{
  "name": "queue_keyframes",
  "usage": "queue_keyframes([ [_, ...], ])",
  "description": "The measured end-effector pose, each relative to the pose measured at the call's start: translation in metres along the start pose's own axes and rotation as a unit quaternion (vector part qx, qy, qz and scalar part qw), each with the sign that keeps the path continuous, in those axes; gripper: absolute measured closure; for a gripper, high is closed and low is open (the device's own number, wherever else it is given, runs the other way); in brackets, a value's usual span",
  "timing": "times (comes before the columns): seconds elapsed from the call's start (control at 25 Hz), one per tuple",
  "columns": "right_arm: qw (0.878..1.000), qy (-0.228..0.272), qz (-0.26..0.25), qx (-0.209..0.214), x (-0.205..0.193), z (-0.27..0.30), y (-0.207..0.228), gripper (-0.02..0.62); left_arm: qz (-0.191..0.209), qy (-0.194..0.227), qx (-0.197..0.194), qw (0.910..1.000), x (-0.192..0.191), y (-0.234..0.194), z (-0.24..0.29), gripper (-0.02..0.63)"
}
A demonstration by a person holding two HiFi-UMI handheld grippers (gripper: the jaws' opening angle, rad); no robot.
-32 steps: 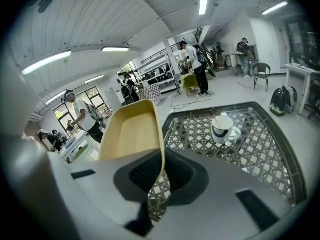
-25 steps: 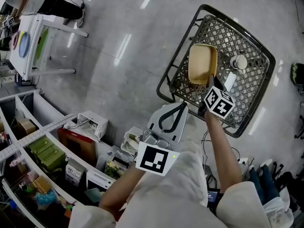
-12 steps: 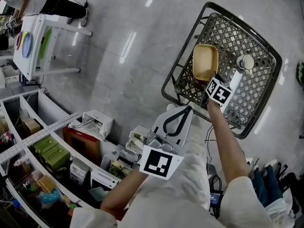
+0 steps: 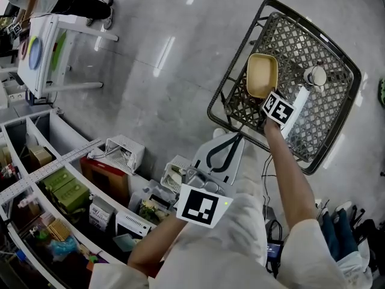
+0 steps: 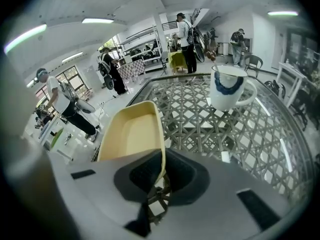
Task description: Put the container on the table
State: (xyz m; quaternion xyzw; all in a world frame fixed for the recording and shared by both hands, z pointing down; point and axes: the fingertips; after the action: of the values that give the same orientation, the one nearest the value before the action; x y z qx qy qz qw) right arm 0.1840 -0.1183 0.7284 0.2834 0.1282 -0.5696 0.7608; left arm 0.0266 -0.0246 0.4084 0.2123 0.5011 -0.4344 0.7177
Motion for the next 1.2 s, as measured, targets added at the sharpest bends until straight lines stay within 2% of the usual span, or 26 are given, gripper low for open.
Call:
queue_keyframes([
  [0.12,1.000,-0.005,0.001,0.008,-0.001,0.000,-0.003,0.561,-0.003,0.000,0.001,1.0000,0.001,0.000,-0.003,0.583],
  [0.28,1.000,-0.002,0.009,0.018,-0.001,0.000,-0.002,0.517,-0.006,-0.002,0.000,1.0000,-0.001,0.004,-0.003,0.583],
  [0.36,0.999,0.009,0.015,0.030,0.002,-0.002,-0.003,0.491,-0.006,-0.001,-0.002,1.0000,-0.001,0.006,-0.002,0.583],
  [0.64,0.997,0.058,0.028,0.048,0.026,-0.034,-0.007,0.486,0.004,0.012,-0.007,0.9999,0.009,0.012,-0.011,0.583],
  [0.8,0.994,0.084,0.029,0.061,0.038,-0.061,-0.013,0.502,0.006,0.022,-0.007,0.9997,0.013,0.015,-0.018,0.583],
  [0.92,0.990,0.112,0.029,0.077,0.051,-0.090,-0.022,0.540,0.009,0.029,-0.009,0.9995,0.016,0.016,-0.025,0.583],
  [1.2,0.977,0.172,-0.022,0.124,0.078,-0.170,-0.057,0.571,0.018,0.051,-0.011,0.9985,0.027,0.021,-0.049,0.583],
])
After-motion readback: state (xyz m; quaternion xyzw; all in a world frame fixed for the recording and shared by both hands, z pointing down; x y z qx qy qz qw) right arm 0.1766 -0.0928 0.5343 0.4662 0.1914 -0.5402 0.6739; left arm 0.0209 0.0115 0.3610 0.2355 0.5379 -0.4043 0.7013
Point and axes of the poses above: the fingertips, and each gripper's own axes: z forward along the fingers, y to its right, x out of its top, and after that the axes turned 6 degrees about x, right-handed
